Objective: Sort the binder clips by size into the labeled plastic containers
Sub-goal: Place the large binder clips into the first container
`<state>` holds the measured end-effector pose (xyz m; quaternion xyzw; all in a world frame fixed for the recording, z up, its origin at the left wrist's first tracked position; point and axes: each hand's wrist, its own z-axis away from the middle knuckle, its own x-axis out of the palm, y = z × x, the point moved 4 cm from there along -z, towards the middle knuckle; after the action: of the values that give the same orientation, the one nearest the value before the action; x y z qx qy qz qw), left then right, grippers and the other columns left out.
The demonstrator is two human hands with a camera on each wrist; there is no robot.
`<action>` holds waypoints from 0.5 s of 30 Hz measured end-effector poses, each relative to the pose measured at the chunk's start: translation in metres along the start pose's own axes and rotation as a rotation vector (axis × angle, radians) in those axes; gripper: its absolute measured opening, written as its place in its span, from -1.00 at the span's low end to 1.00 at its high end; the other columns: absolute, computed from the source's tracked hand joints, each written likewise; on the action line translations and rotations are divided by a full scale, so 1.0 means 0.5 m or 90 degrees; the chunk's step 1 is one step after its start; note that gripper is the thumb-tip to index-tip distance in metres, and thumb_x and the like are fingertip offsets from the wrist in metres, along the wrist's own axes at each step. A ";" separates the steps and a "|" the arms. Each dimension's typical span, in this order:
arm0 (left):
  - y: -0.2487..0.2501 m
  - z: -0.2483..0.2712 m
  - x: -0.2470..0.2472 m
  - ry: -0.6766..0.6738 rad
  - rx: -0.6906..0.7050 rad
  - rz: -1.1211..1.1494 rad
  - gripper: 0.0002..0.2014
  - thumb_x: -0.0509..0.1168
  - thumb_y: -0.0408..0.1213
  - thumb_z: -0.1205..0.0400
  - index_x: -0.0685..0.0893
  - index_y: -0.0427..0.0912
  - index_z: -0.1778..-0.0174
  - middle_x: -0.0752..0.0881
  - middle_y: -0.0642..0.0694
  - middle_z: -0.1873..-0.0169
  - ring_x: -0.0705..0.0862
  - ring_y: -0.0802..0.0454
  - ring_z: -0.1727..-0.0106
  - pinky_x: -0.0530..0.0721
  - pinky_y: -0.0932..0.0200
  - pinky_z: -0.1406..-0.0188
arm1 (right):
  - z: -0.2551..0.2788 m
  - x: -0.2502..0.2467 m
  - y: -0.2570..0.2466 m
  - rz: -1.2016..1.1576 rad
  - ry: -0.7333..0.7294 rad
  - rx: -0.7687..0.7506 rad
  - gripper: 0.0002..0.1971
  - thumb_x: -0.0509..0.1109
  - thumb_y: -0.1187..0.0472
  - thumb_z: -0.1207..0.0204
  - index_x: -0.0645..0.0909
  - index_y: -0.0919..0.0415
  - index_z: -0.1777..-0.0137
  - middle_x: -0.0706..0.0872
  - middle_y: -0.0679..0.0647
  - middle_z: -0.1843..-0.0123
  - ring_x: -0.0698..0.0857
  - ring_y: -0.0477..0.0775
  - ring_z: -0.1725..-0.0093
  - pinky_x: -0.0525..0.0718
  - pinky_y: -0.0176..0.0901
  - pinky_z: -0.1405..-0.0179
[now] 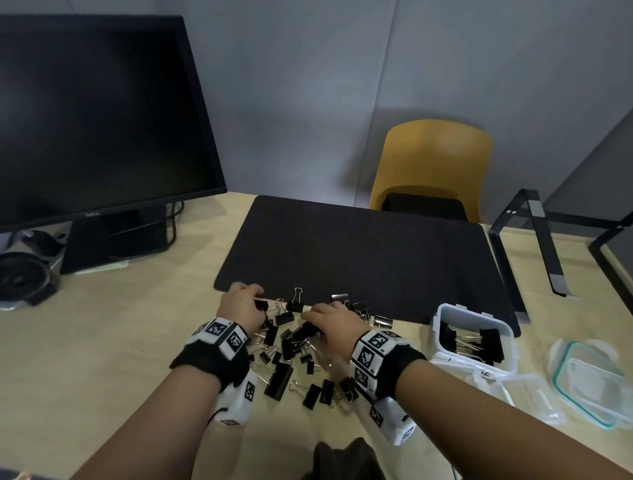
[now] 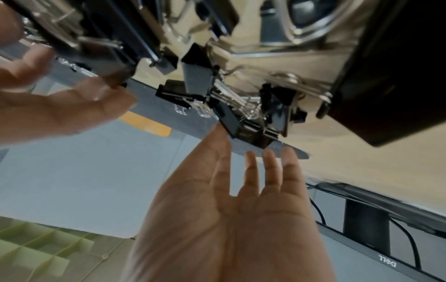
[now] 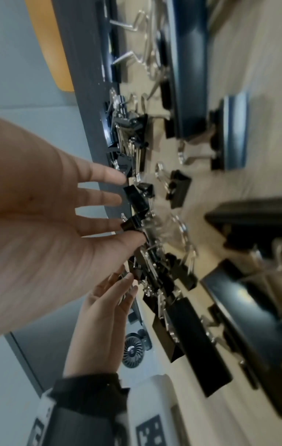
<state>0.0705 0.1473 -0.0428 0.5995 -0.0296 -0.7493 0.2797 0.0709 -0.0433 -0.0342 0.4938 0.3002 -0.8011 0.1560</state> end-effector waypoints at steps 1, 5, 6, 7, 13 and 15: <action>-0.001 -0.004 0.005 -0.020 -0.013 -0.005 -0.56 0.33 -0.36 -0.54 0.56 -0.05 -0.36 0.43 -0.15 -0.37 0.54 -0.13 -0.31 0.55 0.10 -0.29 | 0.001 0.000 0.002 0.021 0.003 0.003 -0.49 0.27 0.16 -0.58 0.31 -0.03 -0.53 0.40 0.01 -0.45 0.39 0.16 -0.38 0.50 0.12 -0.35; 0.002 -0.014 0.015 -0.036 -0.041 -0.022 -0.60 0.35 -0.32 -0.51 0.62 -0.09 -0.30 0.55 -0.18 -0.28 0.65 -0.14 -0.16 0.66 0.05 -0.15 | 0.008 0.003 0.011 0.080 -0.001 0.027 -0.62 0.22 0.14 -0.60 0.44 0.06 -0.42 0.45 0.10 -0.33 0.40 0.17 -0.34 0.47 0.09 -0.34; 0.003 -0.014 0.014 -0.037 -0.047 -0.017 -0.62 0.37 -0.29 -0.48 0.65 -0.08 -0.24 0.59 -0.18 -0.23 0.68 -0.13 -0.10 0.69 0.05 -0.10 | 0.010 0.004 0.013 0.079 0.003 0.033 -0.64 0.21 0.15 -0.60 0.46 0.07 -0.40 0.46 0.11 -0.31 0.41 0.18 -0.34 0.46 0.08 -0.33; 0.002 -0.014 0.013 -0.040 -0.054 -0.007 -0.65 0.39 -0.26 -0.45 0.67 -0.06 -0.18 0.62 -0.17 -0.18 0.70 -0.12 -0.04 0.72 0.04 -0.05 | 0.012 0.005 0.016 0.070 0.008 0.039 -0.65 0.21 0.16 -0.60 0.47 0.07 -0.38 0.47 0.11 -0.30 0.41 0.17 -0.33 0.46 0.08 -0.32; -0.007 -0.017 0.002 -0.086 -0.090 0.110 -0.73 0.51 -0.32 -0.42 0.63 -0.12 0.02 0.63 -0.09 0.00 0.65 0.00 0.15 0.54 0.25 0.33 | 0.026 -0.028 0.026 -0.117 0.085 0.087 -0.77 0.30 0.32 -0.49 0.53 0.18 -0.14 0.53 0.06 -0.19 0.52 0.09 -0.23 0.55 -0.11 -0.23; -0.009 -0.017 -0.004 -0.092 -0.090 0.165 -0.75 0.52 -0.37 -0.40 0.63 -0.14 0.09 0.67 -0.08 0.10 0.64 0.03 0.23 0.51 0.25 0.39 | 0.037 -0.047 0.035 -0.158 0.124 0.123 -0.85 0.32 0.29 -0.50 0.51 0.14 -0.05 0.56 0.03 -0.12 0.61 0.08 -0.11 0.61 -0.13 -0.11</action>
<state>0.0768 0.1548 -0.0450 0.5142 -0.0736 -0.7481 0.4129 0.0784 -0.0694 -0.0129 0.5409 0.2941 -0.7876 -0.0226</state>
